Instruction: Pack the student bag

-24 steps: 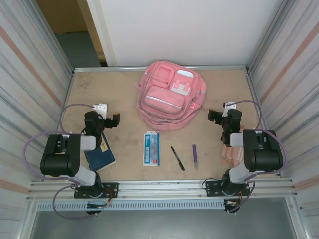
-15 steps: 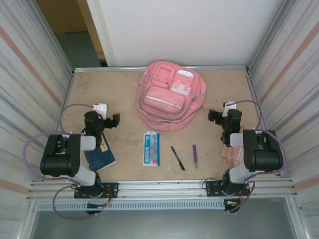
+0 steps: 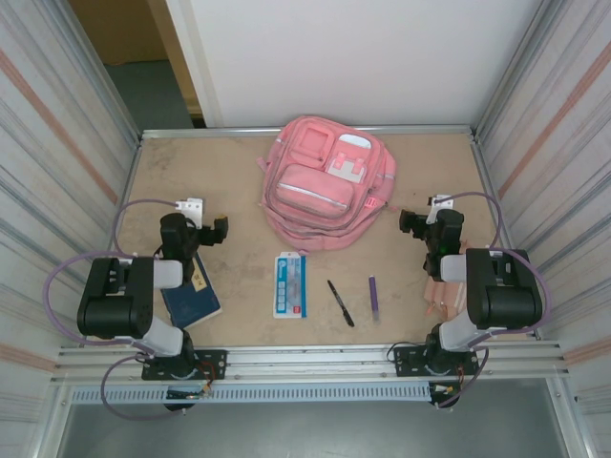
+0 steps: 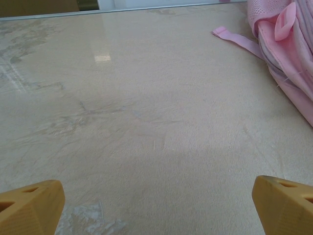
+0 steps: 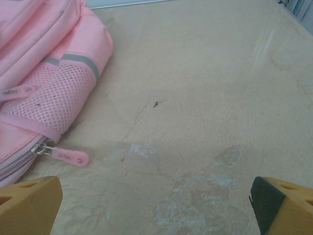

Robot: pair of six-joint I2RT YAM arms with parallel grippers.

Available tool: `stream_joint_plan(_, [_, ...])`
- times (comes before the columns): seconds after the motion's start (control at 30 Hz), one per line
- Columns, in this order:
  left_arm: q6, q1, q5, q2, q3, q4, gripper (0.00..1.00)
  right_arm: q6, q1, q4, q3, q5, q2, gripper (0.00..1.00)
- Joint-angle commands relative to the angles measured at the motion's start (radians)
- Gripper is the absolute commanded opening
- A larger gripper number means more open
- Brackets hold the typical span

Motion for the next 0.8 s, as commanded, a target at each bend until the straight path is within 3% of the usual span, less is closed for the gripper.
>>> stream_joint_plan(0.0, [-0.010, 0.005, 0.014, 0.004, 0.024, 0.004, 0.99, 0.013, -0.025, 0.008, 0.004, -0.078, -0.012, 0.99])
stream_joint_plan(0.33, [-0.004, 0.005, 0.023, -0.001, 0.020, 0.012, 0.99, 0.035, -0.029, 0.001, 0.004, -0.042, -0.027, 0.99])
stream_joint_plan(0.47, [0.036, -0.012, 0.054, -0.059, 0.061, -0.098, 0.99, 0.060, -0.032, -0.216, 0.036, 0.002, -0.186, 0.99])
stream_joint_plan(0.63, [0.013, -0.120, -0.196, -0.275, 0.055, -0.261, 0.99, 0.144, -0.029, -0.369, 0.063, -0.026, -0.309, 0.99])
stream_joint_plan(0.7, [-0.067, -0.171, -0.333, -0.368, 0.104, -0.401, 0.99, 0.185, -0.006, -0.544, 0.141, -0.030, -0.327, 0.99])
stream_joint_plan(0.77, [-0.205, -0.248, -0.542, -0.427, 0.199, -0.611, 0.99, 0.194, 0.040, -0.676, 0.208, -0.032, -0.332, 0.99])
